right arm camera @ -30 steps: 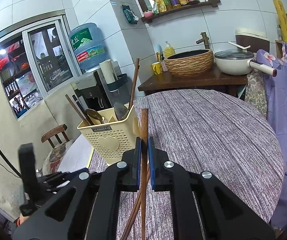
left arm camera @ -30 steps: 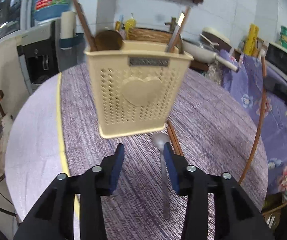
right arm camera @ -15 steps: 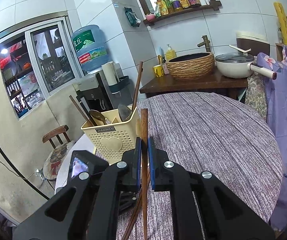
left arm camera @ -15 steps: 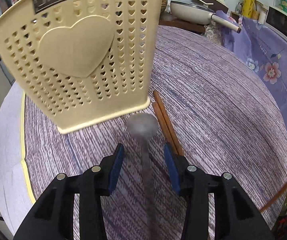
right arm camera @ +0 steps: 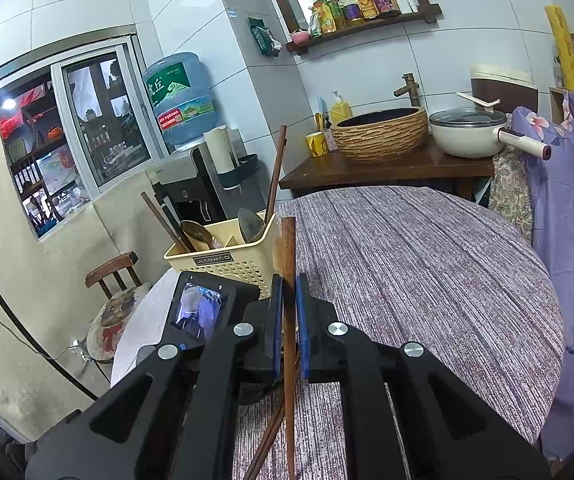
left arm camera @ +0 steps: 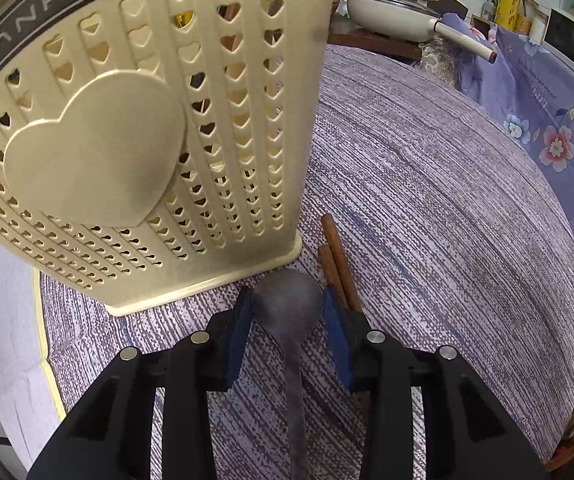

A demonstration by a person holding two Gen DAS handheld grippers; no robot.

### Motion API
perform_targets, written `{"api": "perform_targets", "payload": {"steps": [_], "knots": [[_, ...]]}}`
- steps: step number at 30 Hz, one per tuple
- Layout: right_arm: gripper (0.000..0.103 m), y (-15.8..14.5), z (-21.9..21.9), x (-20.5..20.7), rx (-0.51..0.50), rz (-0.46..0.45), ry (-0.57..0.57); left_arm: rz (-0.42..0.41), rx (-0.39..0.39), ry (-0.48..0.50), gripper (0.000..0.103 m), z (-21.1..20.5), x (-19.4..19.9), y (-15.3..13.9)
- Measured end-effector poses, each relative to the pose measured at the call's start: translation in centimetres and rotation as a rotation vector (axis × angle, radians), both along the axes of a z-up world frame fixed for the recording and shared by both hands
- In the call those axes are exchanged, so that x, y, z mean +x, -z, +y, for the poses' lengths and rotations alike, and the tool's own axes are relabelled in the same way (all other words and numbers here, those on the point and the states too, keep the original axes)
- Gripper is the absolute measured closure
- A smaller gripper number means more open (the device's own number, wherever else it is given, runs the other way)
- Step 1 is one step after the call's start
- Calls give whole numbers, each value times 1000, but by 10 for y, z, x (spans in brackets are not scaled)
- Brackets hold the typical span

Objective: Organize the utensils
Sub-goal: 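Lift the spoon and chopstick and lower both into the cream basket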

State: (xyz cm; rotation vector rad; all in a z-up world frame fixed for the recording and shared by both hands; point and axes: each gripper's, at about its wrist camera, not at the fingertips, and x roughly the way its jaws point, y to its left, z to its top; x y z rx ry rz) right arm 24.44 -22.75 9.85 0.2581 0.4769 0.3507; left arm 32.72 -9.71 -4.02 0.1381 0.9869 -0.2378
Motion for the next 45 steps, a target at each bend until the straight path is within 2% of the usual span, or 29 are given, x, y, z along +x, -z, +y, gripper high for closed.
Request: {"api": "perform_targets", "payload": {"steps": [4, 16, 23, 30, 35, 40, 45], "knots": [[95, -1, 0, -2, 5, -5, -12, -36, -52, -16, 67, 13, -11, -10], [95, -17, 0, -9, 26, -36, -62, -305, -205, -58, 67, 56, -82, -79], [95, -31, 8, -10, 7, -72, -79, -370, -225, -76, 67, 64, -94, -100], [95, -43, 16, -6, 6, -89, -108, -395, -249, -81, 67, 71, -99, -111], [95, -67, 22, 3, 20, -125, -146, -446, -289, -74, 67, 80, -102, -141], [95, -106, 35, 18, 15, -204, -155, -575, -325, -116, 67, 94, -90, -197], [95, -151, 47, 40, 7, -312, -112, -713, -311, -186, 67, 97, -66, -240]]}}
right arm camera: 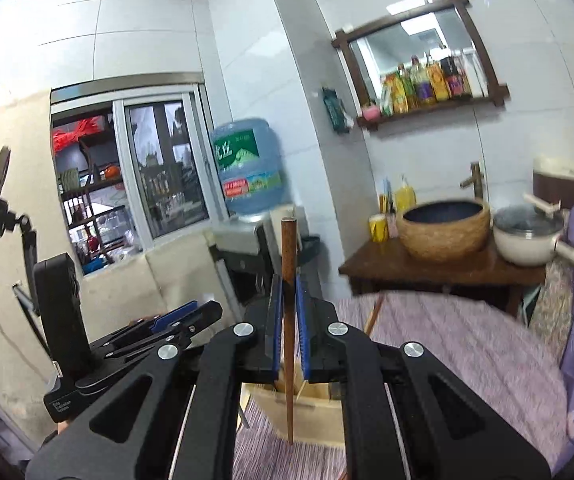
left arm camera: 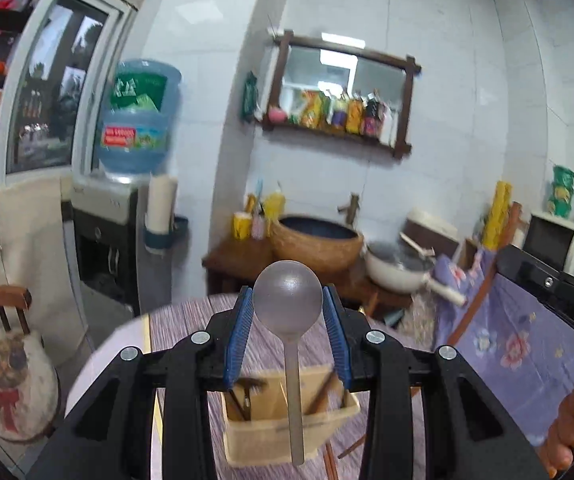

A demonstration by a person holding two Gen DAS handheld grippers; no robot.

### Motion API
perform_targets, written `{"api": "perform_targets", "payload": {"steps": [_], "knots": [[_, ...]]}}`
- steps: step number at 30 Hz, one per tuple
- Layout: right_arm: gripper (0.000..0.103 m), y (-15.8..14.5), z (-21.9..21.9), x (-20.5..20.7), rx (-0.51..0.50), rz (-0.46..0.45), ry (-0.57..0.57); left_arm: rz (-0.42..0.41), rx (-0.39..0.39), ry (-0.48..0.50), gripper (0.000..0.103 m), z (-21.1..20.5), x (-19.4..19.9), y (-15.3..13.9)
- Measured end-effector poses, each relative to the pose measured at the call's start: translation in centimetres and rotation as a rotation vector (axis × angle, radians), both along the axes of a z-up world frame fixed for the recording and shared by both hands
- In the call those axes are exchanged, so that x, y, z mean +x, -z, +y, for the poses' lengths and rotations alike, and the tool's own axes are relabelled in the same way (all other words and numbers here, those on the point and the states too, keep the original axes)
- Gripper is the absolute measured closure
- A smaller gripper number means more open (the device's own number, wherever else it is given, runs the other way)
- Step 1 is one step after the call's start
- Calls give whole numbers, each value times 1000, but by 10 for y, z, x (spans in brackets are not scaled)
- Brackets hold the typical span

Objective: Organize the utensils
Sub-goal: 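Lift the spoon and chopstick and lower both into the cream basket, then open both tools to release the utensils and withdraw from the basket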

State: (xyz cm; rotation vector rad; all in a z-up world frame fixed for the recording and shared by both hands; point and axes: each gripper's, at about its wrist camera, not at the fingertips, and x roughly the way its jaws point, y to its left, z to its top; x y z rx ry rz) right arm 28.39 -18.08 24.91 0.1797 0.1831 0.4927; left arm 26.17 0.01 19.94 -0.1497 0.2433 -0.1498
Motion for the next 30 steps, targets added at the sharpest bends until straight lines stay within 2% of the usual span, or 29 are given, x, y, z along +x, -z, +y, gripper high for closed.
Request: {"api": "perform_targets", "payload": {"steps": [2, 5, 11, 19, 25, 30], "knots": [[95, -9, 3, 9, 8, -23, 12, -32, -5, -44, 67, 1, 15, -6], [95, -12, 16, 24, -26, -51, 47, -51, -10, -84, 67, 0, 32, 0], [95, 24, 35, 46, -77, -16, 67, -50, 23, -101, 67, -9, 40, 39], [95, 69, 38, 61, -94, 81, 61, 24, 50, -93, 67, -12, 36, 78], [95, 91, 42, 66, -120, 121, 47, 63, 98, -90, 67, -16, 35, 102], [95, 102, 41, 71, -131, 146, 37, 90, 94, -89, 66, -11, 31, 111]]}}
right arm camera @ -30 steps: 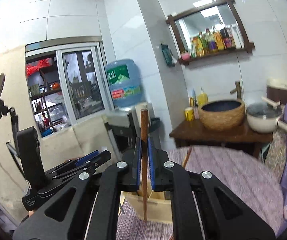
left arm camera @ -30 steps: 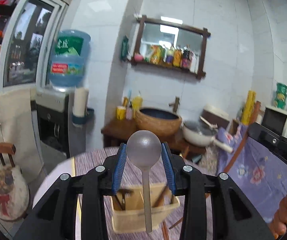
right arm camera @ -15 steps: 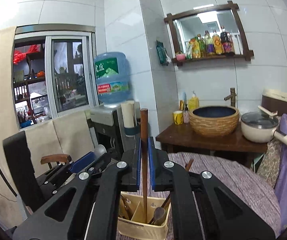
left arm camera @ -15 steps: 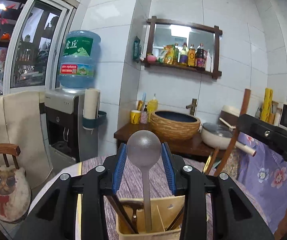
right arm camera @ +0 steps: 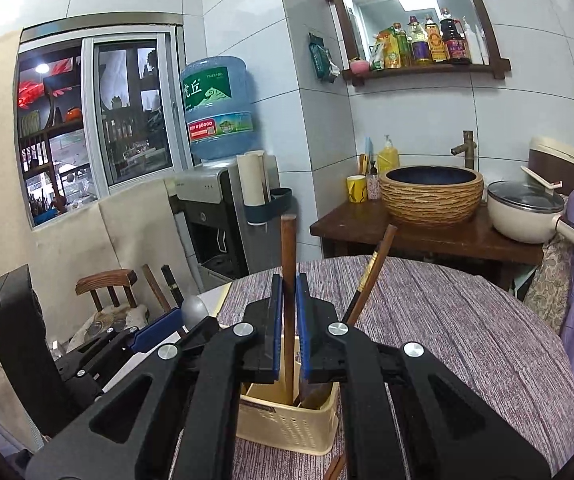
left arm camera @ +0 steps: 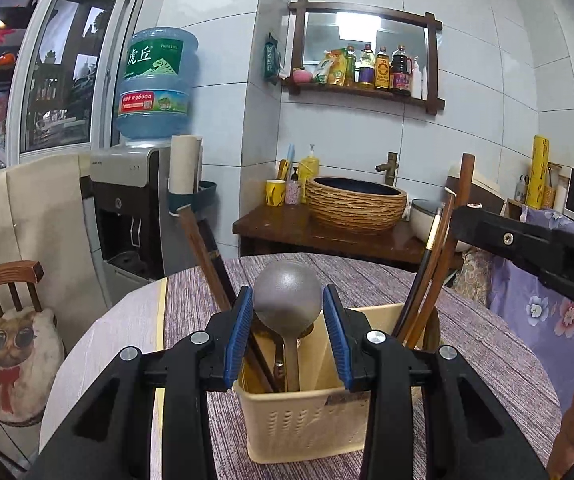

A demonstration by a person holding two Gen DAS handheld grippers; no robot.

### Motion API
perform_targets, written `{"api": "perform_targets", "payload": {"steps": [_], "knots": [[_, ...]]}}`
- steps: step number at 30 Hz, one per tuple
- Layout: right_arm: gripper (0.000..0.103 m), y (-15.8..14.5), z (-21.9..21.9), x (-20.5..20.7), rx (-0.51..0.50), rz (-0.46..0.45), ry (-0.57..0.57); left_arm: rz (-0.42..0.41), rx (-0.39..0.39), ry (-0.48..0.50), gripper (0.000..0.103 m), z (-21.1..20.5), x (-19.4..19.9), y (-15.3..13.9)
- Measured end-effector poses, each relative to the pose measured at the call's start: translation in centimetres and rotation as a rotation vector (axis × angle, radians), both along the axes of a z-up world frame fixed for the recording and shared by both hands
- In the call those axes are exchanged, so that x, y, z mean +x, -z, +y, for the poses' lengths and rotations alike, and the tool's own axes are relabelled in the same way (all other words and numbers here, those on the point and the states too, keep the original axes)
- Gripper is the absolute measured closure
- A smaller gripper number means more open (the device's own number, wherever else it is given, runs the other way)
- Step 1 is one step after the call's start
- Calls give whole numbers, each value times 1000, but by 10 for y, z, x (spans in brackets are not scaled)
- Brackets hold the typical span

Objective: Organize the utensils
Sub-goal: 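Open both tools to release the utensils and withdraw from the basket, then grasp a brown chopstick with the right tool while the left tool approaches another chopstick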

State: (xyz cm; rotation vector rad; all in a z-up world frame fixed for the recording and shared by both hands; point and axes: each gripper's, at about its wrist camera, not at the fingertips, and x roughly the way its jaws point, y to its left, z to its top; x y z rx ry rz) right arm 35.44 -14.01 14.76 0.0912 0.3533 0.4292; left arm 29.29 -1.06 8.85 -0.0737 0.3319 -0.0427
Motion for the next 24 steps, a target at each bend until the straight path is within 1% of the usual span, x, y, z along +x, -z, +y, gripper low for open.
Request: {"api": "perform_targets", "payload": {"steps": [1, 2, 3, 4, 5, 6, 7, 10, 11, 12, 13, 14, 16, 17, 18, 19, 20, 22, 24], "knots": [[95, 2, -1, 0, -1, 5, -6, 1, -6, 2, 64, 2, -2, 0], [95, 3, -1, -1, -3, 6, -7, -3, -11, 1, 58, 4, -7, -2], [92, 3, -2, -2, -1, 1, 0, -10, -12, -1, 55, 5, -10, -3], [88, 4, -3, -4, 1, -2, 3, -18, -11, -5, 48, 6, -16, -5], [73, 4, -6, -7, 7, -7, 6, -24, -12, -8, 42, 7, -21, -6], [54, 4, -8, -11, 13, -15, 8, -35, -18, -8, 41, 9, -29, -7], [50, 3, -10, -16, 14, -32, 18, -38, -19, -6, 40, 10, -35, -7], [50, 0, -12, -36, -14, -69, 34, -29, -13, -17, 34, 14, -54, -5], [47, 0, -14, -44, -18, -76, 32, -23, -17, -18, 31, 16, -58, -3], [40, 0, -16, -50, -18, -80, 33, -10, -23, -17, 29, 19, -64, -1], [35, 3, -18, -60, -20, -84, 40, 4, -29, -12, 24, 21, -69, 3], [26, 5, -20, -67, -27, -86, 45, 22, -33, -6, 21, 23, -75, 7], [22, 17, -21, -83, -84, -76, 64, 53, -31, -10, 18, 24, -83, 18], [20, 26, -20, -88, -120, -65, 80, 71, -30, -16, 17, 26, -86, 24], [16, 36, -20, -92, -153, -46, 95, 99, -32, -19, 16, 27, -89, 31], [12, 50, -19, -93, -195, -7, 107, 123, -37, -19, 15, 30, -91, 38], [9, 63, -18, -93, -229, 41, 112, 145, -44, -24, 15, 33, -94, 45], [9, 94, -18, -87, -281, 157, 127, 196, -62, -49, 15, 41, -99, 59], [9, 121, -19, -80, -302, 261, 143, 235, -86, -61, 15, 49, -104, 70]]}}
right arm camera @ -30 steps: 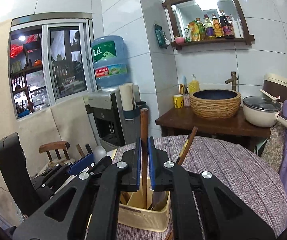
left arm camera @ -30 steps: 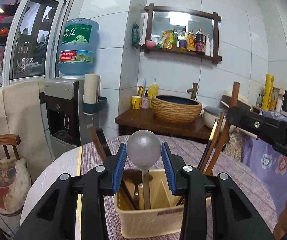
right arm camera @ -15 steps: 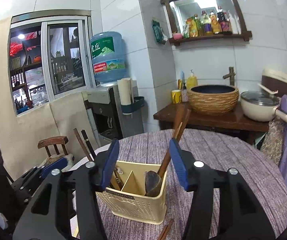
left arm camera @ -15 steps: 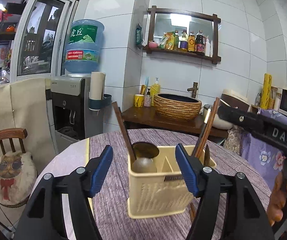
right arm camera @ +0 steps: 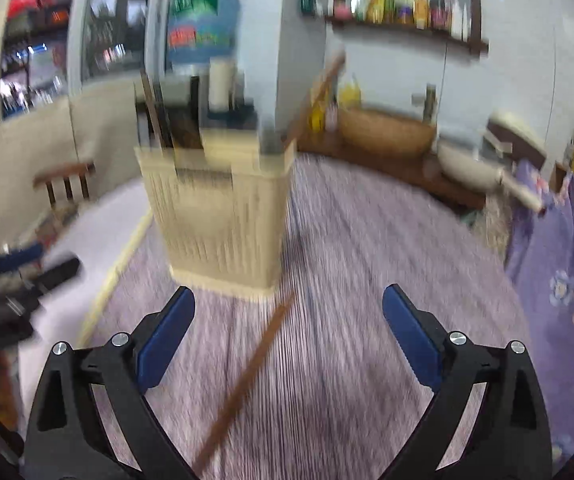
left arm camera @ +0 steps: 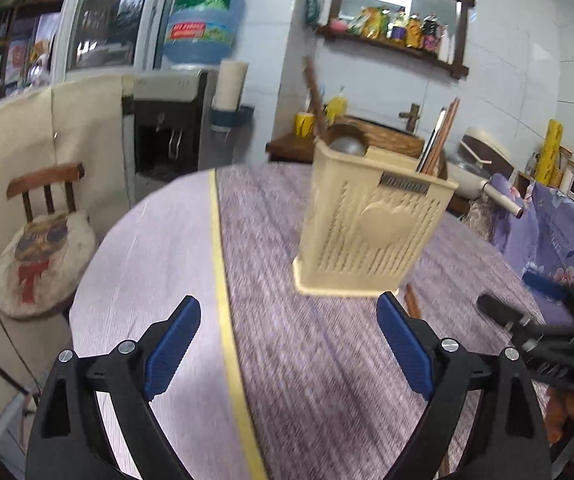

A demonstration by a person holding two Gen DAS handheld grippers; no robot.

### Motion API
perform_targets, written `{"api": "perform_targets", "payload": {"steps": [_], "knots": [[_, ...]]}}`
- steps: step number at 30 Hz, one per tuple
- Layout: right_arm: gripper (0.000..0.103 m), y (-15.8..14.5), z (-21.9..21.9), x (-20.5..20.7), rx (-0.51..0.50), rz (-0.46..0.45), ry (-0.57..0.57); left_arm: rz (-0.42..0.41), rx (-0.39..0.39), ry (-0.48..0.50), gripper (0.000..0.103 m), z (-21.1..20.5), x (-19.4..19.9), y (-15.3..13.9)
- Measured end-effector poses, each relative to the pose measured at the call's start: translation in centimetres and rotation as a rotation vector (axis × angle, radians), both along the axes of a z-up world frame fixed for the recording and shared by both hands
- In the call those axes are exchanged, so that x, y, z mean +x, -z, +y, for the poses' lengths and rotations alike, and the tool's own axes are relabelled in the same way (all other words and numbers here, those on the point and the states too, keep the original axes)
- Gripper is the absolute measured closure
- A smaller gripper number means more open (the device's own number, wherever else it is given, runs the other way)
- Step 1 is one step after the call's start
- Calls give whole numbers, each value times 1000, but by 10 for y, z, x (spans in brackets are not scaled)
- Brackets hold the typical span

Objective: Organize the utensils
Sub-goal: 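Grasp a brown chopstick with the right tool while the left tool approaches another chopstick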

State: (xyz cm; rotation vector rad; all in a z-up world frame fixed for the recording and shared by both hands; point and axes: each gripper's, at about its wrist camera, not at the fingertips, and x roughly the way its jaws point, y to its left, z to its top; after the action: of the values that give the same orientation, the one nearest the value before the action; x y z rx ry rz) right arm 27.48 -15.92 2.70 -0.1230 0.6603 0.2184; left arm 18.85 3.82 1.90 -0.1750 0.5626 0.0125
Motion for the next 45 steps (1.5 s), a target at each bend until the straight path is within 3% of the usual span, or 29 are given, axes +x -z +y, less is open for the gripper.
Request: {"api": "perform_targets", "payload": {"steps": [4, 7, 10, 13, 18, 22, 27, 35, 45], "knots": [[9, 37, 1, 10, -21, 131, 40, 31, 0, 4, 15, 4, -7, 9], [9, 48, 9, 11, -46, 156, 32, 44, 7, 24, 15, -2, -7, 13], [9, 58, 17, 15, -156, 168, 54, 51, 8, 45, 15, -9, -6, 16], [10, 58, -6, 12, -109, 178, 94, 54, 27, 73, 15, -18, -6, 18], [10, 38, -59, -1, 76, 140, 149, 68, 27, 94, 15, -28, -1, 20], [11, 33, -82, 1, 76, 124, 219, 70, 26, 111, 15, -37, 1, 20], [48, 50, -85, 24, 144, 211, 219, 84, 63, 149, 15, -53, 5, 22], [62, 56, -66, 50, 179, 262, 238, 118, 78, 172, 18, -63, 10, 29], [83, 61, -44, 71, 48, 266, 273, 140, 92, 183, 19, -68, 12, 34]]}}
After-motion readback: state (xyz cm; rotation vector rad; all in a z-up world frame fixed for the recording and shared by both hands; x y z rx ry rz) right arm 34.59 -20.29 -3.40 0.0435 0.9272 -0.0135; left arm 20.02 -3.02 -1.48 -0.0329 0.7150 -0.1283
